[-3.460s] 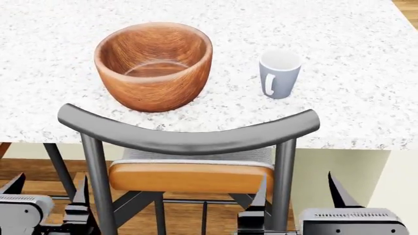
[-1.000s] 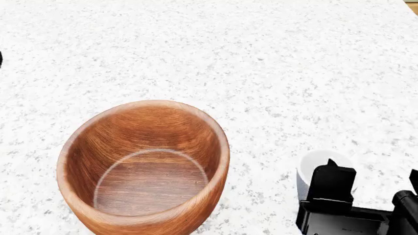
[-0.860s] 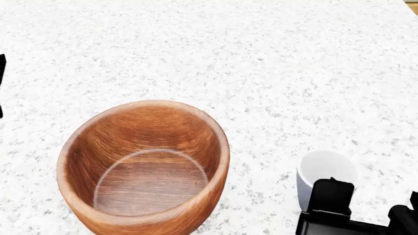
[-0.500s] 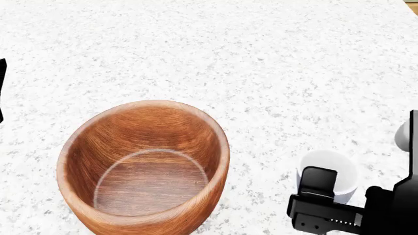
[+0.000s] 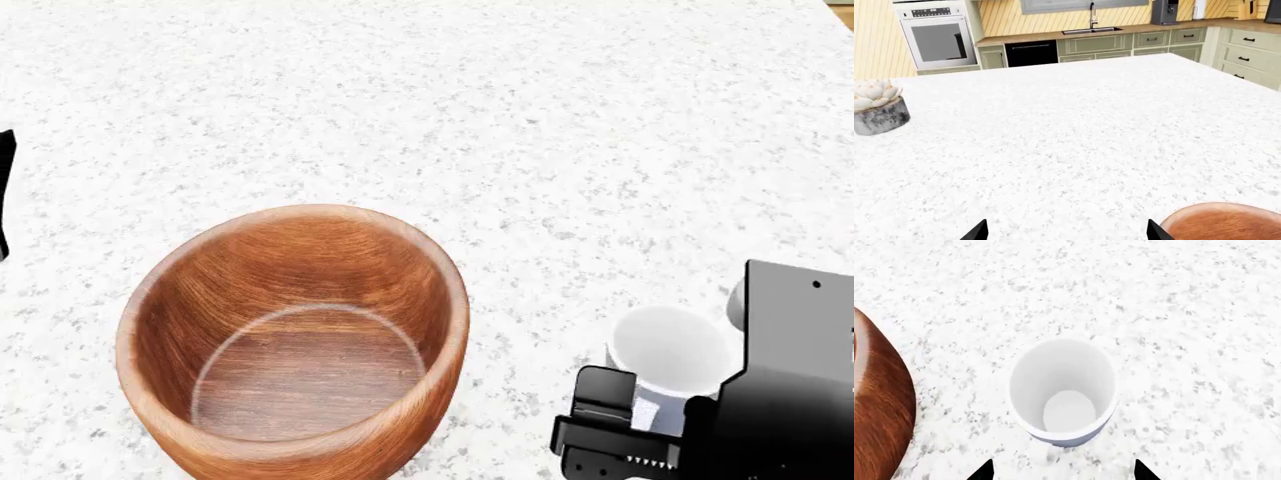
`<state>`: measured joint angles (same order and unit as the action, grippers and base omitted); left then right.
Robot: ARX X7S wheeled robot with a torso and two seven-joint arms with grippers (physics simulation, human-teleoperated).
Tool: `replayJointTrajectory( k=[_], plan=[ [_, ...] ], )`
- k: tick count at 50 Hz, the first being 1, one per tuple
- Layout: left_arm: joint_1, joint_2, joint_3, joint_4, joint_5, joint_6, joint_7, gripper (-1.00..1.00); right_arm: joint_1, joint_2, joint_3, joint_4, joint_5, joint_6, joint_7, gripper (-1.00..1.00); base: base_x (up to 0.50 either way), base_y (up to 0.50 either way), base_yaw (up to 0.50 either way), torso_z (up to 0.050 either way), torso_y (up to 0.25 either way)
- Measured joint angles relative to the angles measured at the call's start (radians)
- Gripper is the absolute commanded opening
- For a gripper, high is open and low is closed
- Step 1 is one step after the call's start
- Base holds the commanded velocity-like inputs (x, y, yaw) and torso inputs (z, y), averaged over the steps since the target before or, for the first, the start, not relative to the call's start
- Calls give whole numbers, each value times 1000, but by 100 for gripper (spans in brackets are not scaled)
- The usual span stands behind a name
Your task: Place the cup inside the bowl on the dining table and move the bowl to any counter.
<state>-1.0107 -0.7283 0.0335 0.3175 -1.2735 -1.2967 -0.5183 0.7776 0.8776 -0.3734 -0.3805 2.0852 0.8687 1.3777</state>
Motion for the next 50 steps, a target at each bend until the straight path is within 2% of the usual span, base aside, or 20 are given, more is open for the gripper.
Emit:
replayJointTrajectory(
  k=[36,37,50],
  plan=[
    [35,-6,30,1,11,36,18,100,-35,-119,-102,181,-226,2,-148,100,0,0,0,0,0],
    [37,-8,30,1,11,37,20,100,-37,-120,-102,182,-228,0,-149,-100,0,0,0,0,0],
    [44,-15,34,-1,13,49,27,100,-50,-118,-91,155,-238,-27,-130,-100,0,0,0,0,0]
  ],
)
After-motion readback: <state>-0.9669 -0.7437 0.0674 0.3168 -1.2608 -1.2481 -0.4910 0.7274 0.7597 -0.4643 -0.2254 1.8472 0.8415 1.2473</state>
